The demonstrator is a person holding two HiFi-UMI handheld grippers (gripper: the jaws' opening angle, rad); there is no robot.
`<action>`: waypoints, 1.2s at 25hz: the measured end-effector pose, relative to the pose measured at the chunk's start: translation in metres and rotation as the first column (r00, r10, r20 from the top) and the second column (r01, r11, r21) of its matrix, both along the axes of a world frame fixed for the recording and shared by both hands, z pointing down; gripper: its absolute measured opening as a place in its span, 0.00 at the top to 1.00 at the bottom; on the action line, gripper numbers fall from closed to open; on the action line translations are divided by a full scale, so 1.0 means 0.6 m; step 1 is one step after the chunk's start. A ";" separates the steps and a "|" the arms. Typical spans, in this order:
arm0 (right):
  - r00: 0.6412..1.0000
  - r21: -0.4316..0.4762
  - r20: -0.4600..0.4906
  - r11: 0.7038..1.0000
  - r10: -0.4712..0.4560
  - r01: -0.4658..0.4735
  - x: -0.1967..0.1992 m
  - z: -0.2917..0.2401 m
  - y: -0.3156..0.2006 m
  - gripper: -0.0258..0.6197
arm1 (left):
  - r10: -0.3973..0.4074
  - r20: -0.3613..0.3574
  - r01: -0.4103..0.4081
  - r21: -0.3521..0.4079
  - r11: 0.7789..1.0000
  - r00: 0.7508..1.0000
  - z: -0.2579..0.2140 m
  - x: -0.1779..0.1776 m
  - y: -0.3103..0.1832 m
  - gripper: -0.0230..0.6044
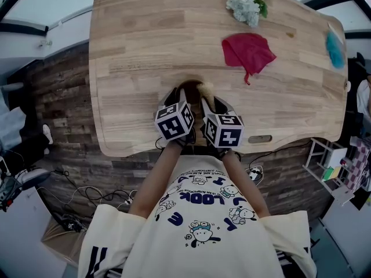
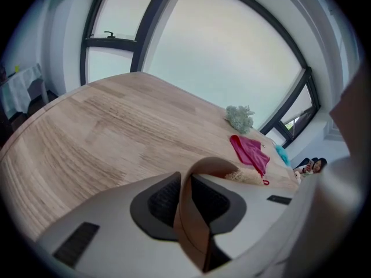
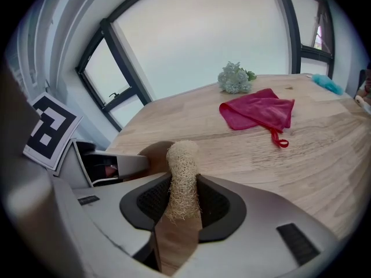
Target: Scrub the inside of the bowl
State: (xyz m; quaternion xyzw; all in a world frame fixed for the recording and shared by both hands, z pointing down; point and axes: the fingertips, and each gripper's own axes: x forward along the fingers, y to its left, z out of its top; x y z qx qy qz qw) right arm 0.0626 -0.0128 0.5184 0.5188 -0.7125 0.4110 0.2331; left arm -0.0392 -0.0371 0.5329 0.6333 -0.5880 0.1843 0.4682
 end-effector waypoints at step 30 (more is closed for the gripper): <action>0.912 -0.001 -0.116 0.919 -0.392 0.395 -0.005 0.000 -0.025 0.75 | 0.667 0.245 -0.694 0.034 0.719 0.704 -0.007 0.063 -0.016 0.84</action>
